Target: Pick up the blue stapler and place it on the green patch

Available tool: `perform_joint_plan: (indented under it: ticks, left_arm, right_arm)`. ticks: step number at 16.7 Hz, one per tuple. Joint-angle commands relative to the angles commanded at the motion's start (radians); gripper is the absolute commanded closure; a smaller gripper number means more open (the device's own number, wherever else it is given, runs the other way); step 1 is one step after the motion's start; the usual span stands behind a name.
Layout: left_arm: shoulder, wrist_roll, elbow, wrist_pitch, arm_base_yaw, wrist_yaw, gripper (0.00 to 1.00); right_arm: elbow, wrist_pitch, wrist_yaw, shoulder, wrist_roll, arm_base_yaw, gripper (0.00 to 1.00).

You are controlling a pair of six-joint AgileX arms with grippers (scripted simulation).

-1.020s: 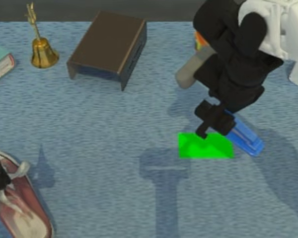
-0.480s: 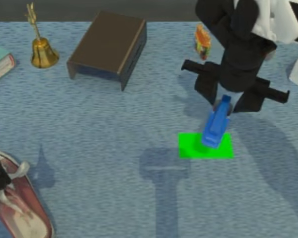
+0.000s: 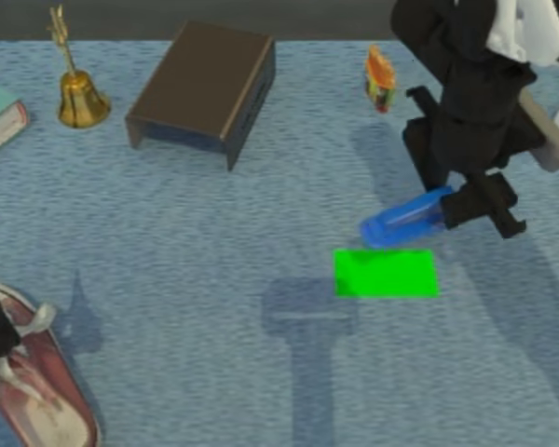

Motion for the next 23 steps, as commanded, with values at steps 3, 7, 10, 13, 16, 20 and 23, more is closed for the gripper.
perform_joint_plan:
  ticks: [3, 7, 10, 13, 16, 20, 23]
  left_arm:
    - [0.000, 0.000, 0.000, 0.000, 0.000, 0.000, 0.00]
    - [0.000, 0.000, 0.000, 0.000, 0.000, 0.000, 0.00]
    - [0.000, 0.000, 0.000, 0.000, 0.000, 0.000, 0.00]
    - [0.000, 0.000, 0.000, 0.000, 0.000, 0.000, 0.00]
    - [0.000, 0.000, 0.000, 0.000, 0.000, 0.000, 0.00]
    - [0.000, 0.000, 0.000, 0.000, 0.000, 0.000, 0.00]
    - [0.000, 0.000, 0.000, 0.000, 0.000, 0.000, 0.00]
  right_arm:
    - [0.008, -0.029, -0.023, -0.003, 0.184, -0.020, 1.00]
    - [0.012, -0.048, -0.041, -0.009, 0.289, -0.033, 1.00]
    - [0.012, -0.049, -0.041, -0.009, 0.291, -0.033, 1.00]
    - [0.009, -0.043, -0.040, -0.005, 0.291, -0.027, 1.00]
    - [-0.033, 0.028, -0.040, 0.021, 0.302, -0.018, 1.00]
    - [-0.130, 0.201, -0.040, 0.090, 0.328, 0.005, 1.00]
    - [-0.175, 0.271, -0.040, 0.123, 0.342, 0.017, 1.00]
